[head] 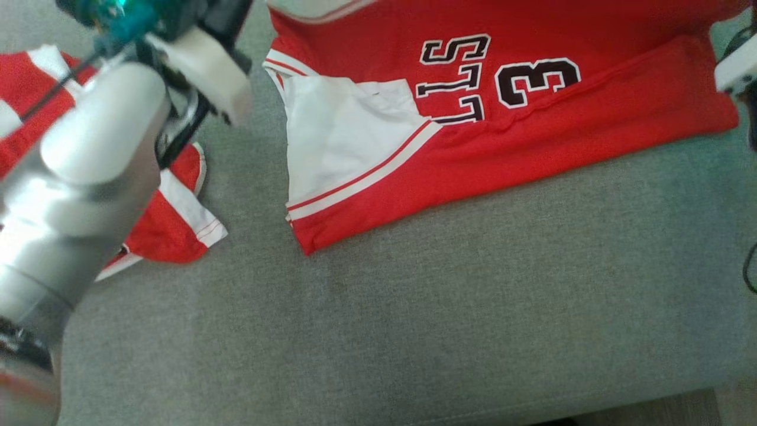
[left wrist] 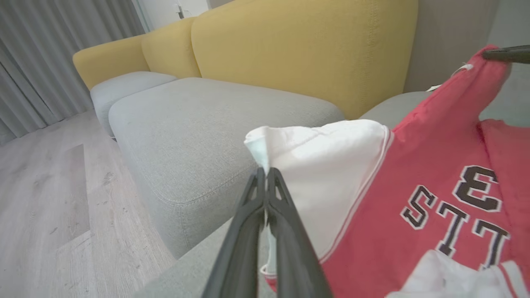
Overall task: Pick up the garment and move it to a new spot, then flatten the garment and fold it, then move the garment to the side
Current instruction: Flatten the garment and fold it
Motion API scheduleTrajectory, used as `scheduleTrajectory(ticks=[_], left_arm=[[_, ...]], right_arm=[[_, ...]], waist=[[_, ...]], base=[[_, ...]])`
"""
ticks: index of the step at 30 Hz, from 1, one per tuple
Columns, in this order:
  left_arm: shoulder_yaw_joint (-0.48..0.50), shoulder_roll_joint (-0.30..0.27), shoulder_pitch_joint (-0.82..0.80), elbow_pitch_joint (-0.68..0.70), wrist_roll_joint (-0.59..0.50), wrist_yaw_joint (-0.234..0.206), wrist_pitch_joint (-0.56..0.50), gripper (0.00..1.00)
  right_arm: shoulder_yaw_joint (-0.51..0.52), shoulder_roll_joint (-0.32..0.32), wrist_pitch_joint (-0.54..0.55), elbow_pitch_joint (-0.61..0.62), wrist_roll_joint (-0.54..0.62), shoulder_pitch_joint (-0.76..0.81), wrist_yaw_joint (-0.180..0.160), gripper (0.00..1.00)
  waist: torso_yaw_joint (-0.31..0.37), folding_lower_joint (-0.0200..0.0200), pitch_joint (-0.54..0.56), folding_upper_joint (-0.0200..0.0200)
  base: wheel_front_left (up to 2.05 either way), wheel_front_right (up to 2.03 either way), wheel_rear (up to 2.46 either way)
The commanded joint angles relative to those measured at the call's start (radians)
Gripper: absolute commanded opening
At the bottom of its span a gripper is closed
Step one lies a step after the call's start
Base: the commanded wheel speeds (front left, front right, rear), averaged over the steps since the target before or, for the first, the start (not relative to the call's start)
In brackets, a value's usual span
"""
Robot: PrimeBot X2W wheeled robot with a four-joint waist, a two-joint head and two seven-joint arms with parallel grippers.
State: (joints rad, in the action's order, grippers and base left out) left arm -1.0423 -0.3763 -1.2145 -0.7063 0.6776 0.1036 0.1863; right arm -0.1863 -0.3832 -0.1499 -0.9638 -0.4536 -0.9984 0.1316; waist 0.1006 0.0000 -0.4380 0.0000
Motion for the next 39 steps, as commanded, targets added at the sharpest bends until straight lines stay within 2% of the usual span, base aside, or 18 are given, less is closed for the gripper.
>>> scheduleTrajectory(ticks=[1, 8, 15, 22, 27, 37, 38, 39], left_arm=[[0.017, -0.050, -0.012, 0.040, 0.005, 0.003, 0.000, 0.00], [-0.023, -0.112, 0.085, 0.156, 0.020, 0.001, -0.070, 0.00], [-0.094, -0.202, 0.234, 0.350, 0.088, -0.006, -0.260, 0.00], [-0.144, -0.255, 0.316, 0.517, 0.124, -0.046, -0.384, 0.00], [-0.155, -0.275, 0.334, 0.565, 0.130, -0.068, -0.420, 0.00], [-0.154, -0.274, 0.346, 0.590, 0.146, -0.097, -0.437, 0.00], [-0.156, -0.272, 0.350, 0.589, 0.148, -0.098, -0.441, 0.00], [-0.158, -0.271, 0.353, 0.588, 0.150, -0.100, -0.445, 0.00]], right_arm=[[-0.035, -0.030, 0.014, 0.044, -0.030, 0.031, -0.001, 0.00], [-0.137, -0.090, 0.076, 0.089, -0.112, 0.123, -0.001, 0.00], [-0.239, -0.164, 0.153, 0.094, -0.150, 0.189, -0.001, 0.00], [-0.331, -0.209, 0.208, 0.059, -0.142, 0.205, -0.001, 0.00], [-0.372, -0.213, 0.226, 0.040, -0.145, 0.204, -0.001, 0.00], [-0.421, -0.216, 0.243, -0.012, -0.150, 0.196, -0.001, 0.00], [-0.422, -0.214, 0.242, -0.014, -0.158, 0.195, -0.001, 0.11], [-0.422, -0.210, 0.237, -0.014, -0.165, 0.194, -0.001, 1.00]], waist=[[-0.002, 0.0000, 0.024, 0.0000], [-0.010, 0.0000, 0.073, 0.0000], [-0.019, 0.0000, 0.112, 0.0000], [-0.026, 0.0000, 0.123, 0.0000], [-0.019, 0.0000, 0.126, 0.0000], [-0.004, 0.0000, 0.124, 0.0000], [-0.003, 0.0000, 0.123, 0.0000], [-0.001, 0.0000, 0.123, 0.0000]], base=[[0.00, 0.00, 0.00], [0.00, 0.00, 0.00], [0.00, 0.00, 0.00], [0.00, 0.00, 0.00], [0.00, 0.00, 0.00], [0.00, 0.00, 0.00], [0.00, 0.00, 0.00], [0.00, 0.00, 0.00]])
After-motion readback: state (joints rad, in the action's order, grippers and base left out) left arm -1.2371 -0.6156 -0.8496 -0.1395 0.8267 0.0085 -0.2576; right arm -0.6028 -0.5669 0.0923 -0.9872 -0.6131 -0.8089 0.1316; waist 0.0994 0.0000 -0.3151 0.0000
